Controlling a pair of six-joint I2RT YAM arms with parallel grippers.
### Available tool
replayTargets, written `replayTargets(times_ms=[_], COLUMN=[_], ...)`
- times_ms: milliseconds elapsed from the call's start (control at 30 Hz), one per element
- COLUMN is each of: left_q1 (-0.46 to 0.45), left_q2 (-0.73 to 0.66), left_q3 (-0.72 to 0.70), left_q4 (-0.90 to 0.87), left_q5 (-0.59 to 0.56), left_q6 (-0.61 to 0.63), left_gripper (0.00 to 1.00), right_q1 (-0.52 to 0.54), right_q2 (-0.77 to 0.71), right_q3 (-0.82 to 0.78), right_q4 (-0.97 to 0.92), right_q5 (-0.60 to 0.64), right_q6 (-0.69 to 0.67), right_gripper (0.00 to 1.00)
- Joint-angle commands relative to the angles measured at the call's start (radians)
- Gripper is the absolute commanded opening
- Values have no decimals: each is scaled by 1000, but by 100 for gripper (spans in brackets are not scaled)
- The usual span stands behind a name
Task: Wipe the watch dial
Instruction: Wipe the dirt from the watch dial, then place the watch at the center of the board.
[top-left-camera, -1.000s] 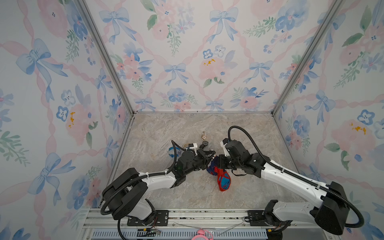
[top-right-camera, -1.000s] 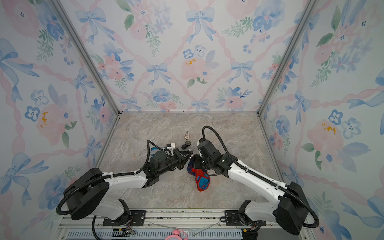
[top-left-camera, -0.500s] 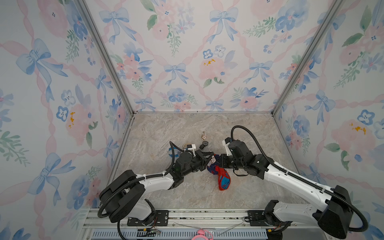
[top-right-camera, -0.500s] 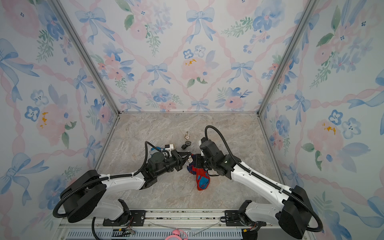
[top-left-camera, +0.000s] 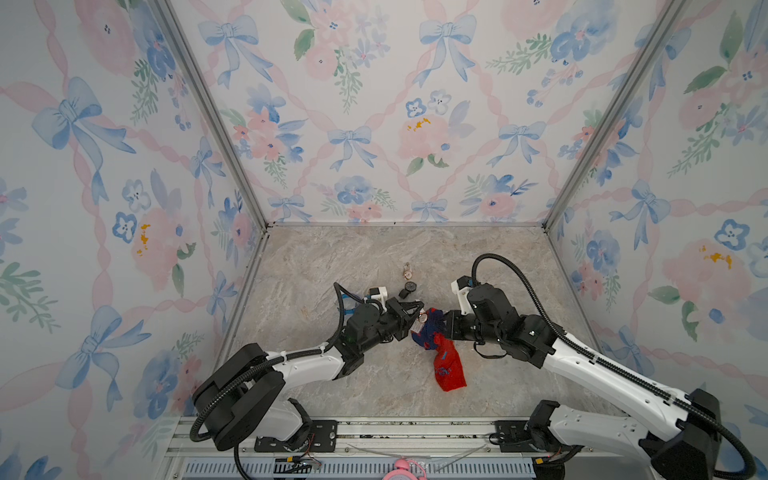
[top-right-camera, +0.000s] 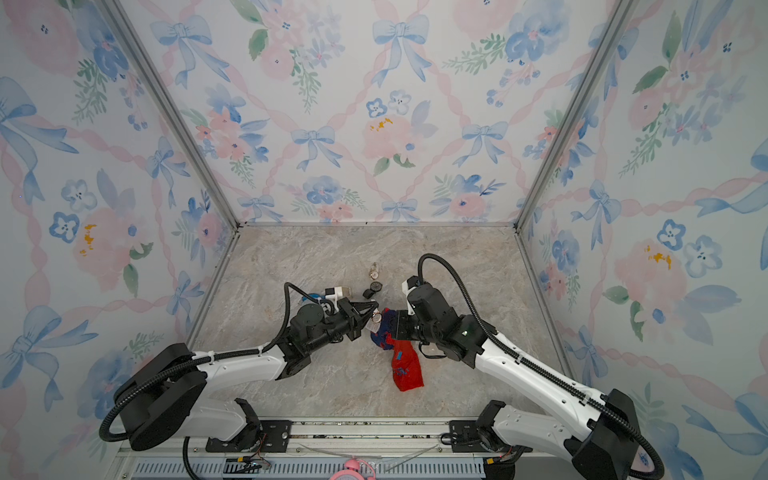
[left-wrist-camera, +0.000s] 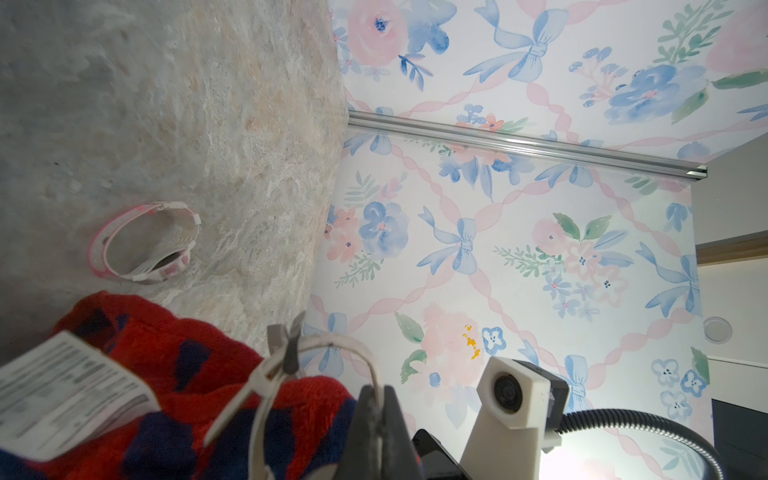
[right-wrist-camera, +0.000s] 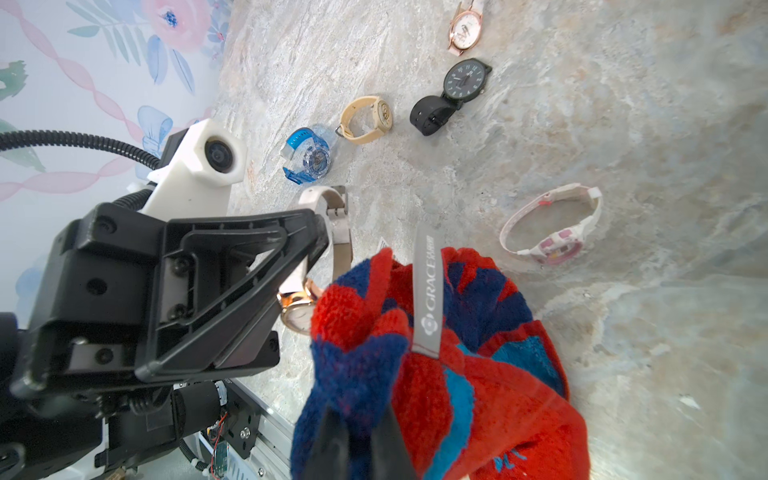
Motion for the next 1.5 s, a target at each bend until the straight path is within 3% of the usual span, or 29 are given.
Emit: replayTargets(times_ms=[0,167,300,433,600,800,1100,1467], left_q1=[-7,-16,-16,-9,6,22,52,62], left_q2=[-1,20,14,-1,13,36,82,227], left_q3=[7,18,17,-5,-35,-57,-77,-16], left_q4=[4,4,4,4,6,9,16,30], left_q5=[4,10,9,9,25,39,65,121], left_q6=[22,19,19,18,19,36,54,99], left_gripper=[0,0,0,0,0,0,0,0], right_q1=[35,40,-23,-107,-273,-499,-748,-795], right_q2=[42,112,138,75,-112,-303,-346,-332], right_q3=[57,63,-4,-65,-91,-24,139,41], right_q4=[45,65,92,49,-109,-286,-391,-329], right_q5=[8,16,-11,-4,21,-50,-185,-199], right_q6=[10,0,9,-10,-89,-198,-280,-282], right_gripper=[0,0,0,0,0,0,0,0])
